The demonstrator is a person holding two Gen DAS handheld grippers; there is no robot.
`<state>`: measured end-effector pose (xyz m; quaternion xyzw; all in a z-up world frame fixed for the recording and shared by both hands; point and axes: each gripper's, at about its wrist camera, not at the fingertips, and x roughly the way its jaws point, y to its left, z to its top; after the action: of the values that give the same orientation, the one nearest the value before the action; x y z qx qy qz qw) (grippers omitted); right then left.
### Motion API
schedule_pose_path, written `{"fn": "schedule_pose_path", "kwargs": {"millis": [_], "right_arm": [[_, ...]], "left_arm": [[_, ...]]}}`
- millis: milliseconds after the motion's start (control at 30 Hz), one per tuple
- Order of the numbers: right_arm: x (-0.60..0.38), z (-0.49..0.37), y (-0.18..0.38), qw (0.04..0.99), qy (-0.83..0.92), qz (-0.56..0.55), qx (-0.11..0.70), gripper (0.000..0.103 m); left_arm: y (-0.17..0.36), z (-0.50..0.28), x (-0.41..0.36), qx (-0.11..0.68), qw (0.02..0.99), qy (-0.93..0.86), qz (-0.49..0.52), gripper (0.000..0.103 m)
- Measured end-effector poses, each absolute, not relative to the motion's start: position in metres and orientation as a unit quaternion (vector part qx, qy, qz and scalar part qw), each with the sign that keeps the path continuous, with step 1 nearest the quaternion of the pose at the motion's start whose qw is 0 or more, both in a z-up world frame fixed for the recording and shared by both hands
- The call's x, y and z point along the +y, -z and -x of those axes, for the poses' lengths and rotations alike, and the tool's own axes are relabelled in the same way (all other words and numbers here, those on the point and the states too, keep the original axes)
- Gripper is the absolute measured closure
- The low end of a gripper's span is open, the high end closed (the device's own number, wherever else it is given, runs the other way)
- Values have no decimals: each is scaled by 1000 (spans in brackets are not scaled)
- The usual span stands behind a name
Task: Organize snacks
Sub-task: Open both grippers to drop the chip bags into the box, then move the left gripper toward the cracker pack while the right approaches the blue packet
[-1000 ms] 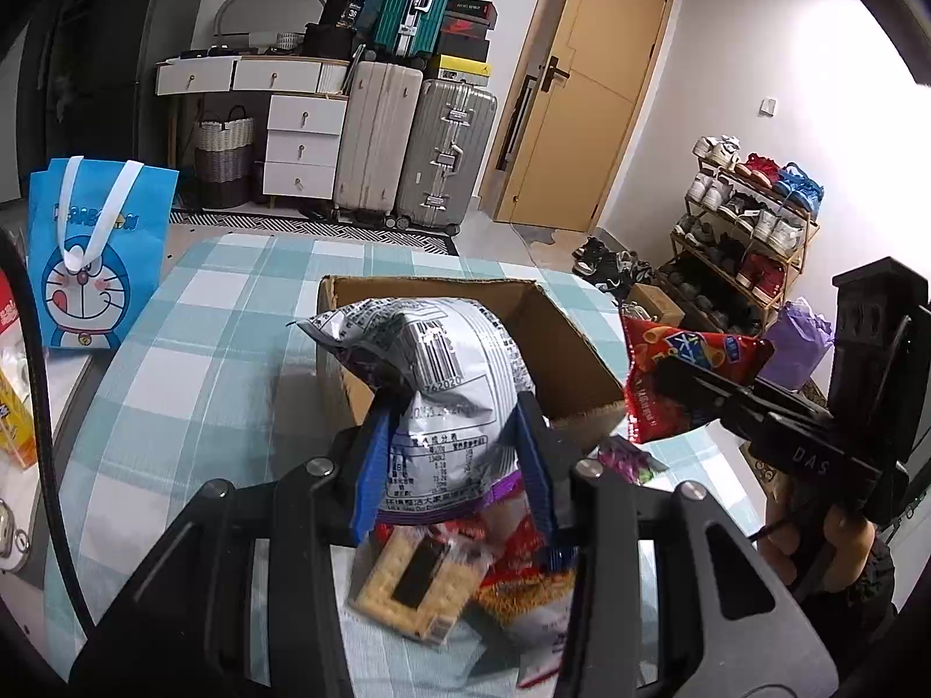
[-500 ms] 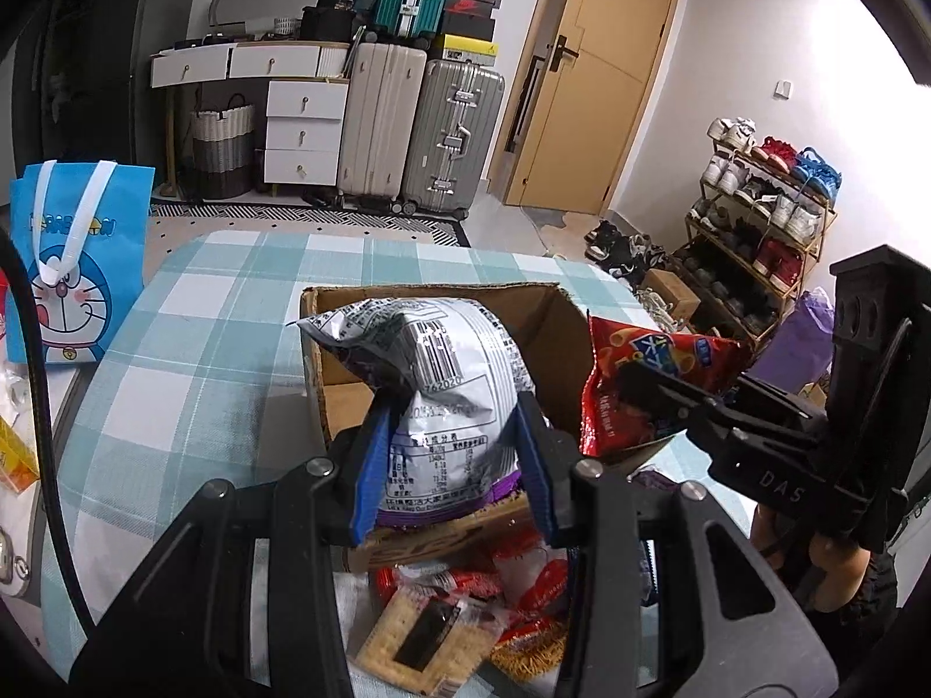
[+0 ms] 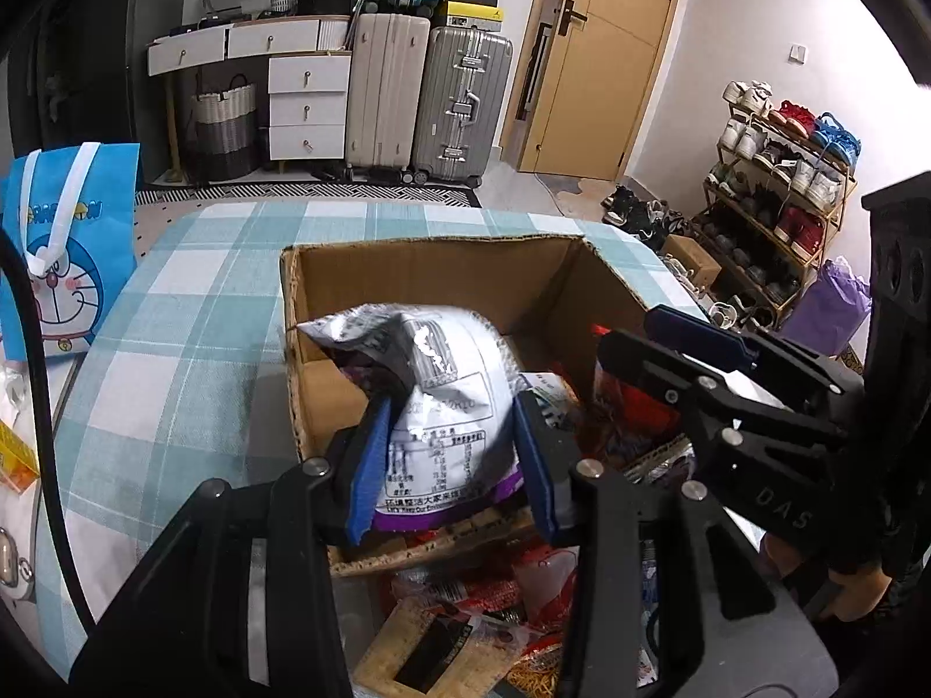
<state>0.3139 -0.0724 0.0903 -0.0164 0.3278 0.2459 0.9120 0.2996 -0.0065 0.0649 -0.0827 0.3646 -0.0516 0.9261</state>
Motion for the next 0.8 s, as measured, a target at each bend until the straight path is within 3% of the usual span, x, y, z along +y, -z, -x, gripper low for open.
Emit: {"fn": "schedule_pose_path", "kwargs": {"millis": [67,133,167,200,267,333,400,500,800], "right_arm": [[-71,-311,-92,910,-252,21,329,59],[-72,-303,-97,911,-254,32,323,50],[-74,-298,-99,912,-253,36,319,46],[-76,-294,-101,913,-253,38,319,34],[-85,-281,-105,913,-257,34,316,16],[-93,-270,-107,913,-255,24,316,3],[-101,-260,-108,916,-244,17,319,0],[-112,-247,-104,913,-239,10,331,0],[-141,-219,-97,911,-223,-18,348,0]], "left_arm": [[-67,-295,-6,358,929,52,79,65],[-70,-289,-6,351,931,56,76,53],[-72,-285,-5,348,933,56,76,41],[-73,-281,-4,346,934,55,75,30],[-74,-270,-1,343,933,66,84,22],[-76,-261,2,341,933,70,90,22],[-76,-251,5,340,933,69,92,18],[-77,-232,10,336,935,63,99,1],[-78,-176,22,331,938,52,86,1]]}}
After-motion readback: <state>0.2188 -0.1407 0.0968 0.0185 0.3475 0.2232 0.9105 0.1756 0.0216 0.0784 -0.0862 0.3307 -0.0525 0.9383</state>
